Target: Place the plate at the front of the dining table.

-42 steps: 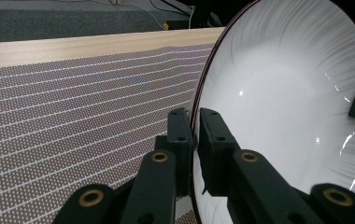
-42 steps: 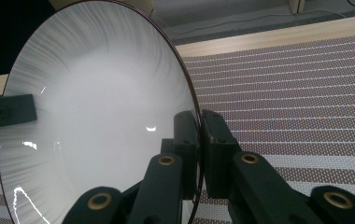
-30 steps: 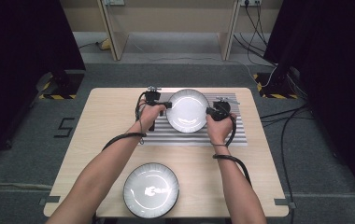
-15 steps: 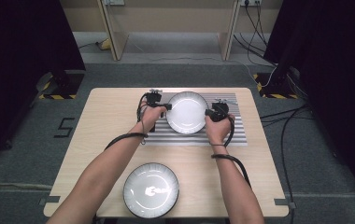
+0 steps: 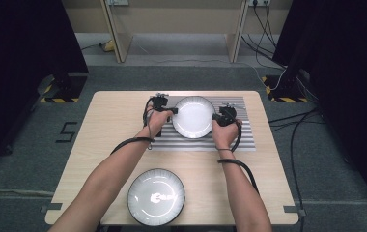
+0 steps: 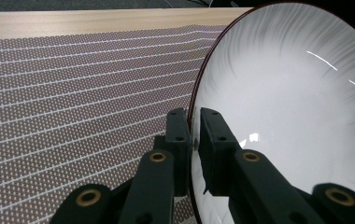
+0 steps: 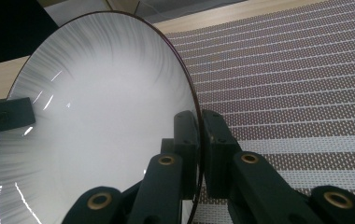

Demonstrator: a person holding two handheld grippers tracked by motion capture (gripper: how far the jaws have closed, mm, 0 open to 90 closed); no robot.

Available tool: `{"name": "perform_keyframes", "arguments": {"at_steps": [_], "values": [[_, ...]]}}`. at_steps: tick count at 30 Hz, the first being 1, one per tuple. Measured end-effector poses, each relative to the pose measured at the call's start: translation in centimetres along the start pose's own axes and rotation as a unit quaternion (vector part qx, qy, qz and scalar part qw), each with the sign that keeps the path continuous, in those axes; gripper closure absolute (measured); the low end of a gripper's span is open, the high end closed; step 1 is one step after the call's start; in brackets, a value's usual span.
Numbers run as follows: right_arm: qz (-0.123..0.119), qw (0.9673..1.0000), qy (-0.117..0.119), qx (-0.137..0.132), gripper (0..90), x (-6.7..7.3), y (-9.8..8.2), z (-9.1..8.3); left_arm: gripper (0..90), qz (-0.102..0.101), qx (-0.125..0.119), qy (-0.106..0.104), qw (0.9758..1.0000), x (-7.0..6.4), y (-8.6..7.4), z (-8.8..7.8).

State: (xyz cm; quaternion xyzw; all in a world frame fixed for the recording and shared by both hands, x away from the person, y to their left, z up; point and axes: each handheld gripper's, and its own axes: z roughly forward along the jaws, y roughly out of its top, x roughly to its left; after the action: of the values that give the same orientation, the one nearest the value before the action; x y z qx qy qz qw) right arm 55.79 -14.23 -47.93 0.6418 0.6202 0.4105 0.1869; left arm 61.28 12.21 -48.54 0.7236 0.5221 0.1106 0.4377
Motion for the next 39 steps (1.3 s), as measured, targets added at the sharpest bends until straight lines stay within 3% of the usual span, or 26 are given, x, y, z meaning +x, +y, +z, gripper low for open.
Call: {"name": "perform_keyframes", "arguments": {"at_steps": [10, 20, 22, 27, 35, 39], "values": [[0.014, 0.9999, 0.002, 0.0, 85.6, -0.5, -0.1, 0.9, 77.9, -0.001, 0.0, 0.011, 0.9999, 0.1, -0.1, 0.9], [0.052, 0.9986, 0.002, 0.012, 84.9, -1.4, -0.6, 2.4, 71.1, 0.001, 0.001, 0.014, 0.9999, 0.0, -0.1, 1.7], [0.054, 0.9984, 0.002, 0.013, 84.8, -1.5, -0.6, 2.6, 69.8, 0.009, 0.003, 0.016, 0.9998, -0.1, 0.0, 1.8], [0.05, 0.9986, 0.003, 0.014, 84.1, -1.6, -0.5, 2.7, 64.3, 0.004, -0.008, 0.022, 0.9997, -0.1, 0.1, 1.7], [0.047, 0.9989, -0.005, -0.006, 64.9, -1.5, -0.2, 2.1, 51.3, 0.005, -0.021, 0.027, 0.9994, -0.3, 0.7, 0.6], [0.044, 0.9989, -0.008, -0.014, 59.4, -1.4, 0.0, 1.6, 47.8, 0.004, -0.029, 0.026, 0.9992, -0.7, 0.9, -0.1]]}}
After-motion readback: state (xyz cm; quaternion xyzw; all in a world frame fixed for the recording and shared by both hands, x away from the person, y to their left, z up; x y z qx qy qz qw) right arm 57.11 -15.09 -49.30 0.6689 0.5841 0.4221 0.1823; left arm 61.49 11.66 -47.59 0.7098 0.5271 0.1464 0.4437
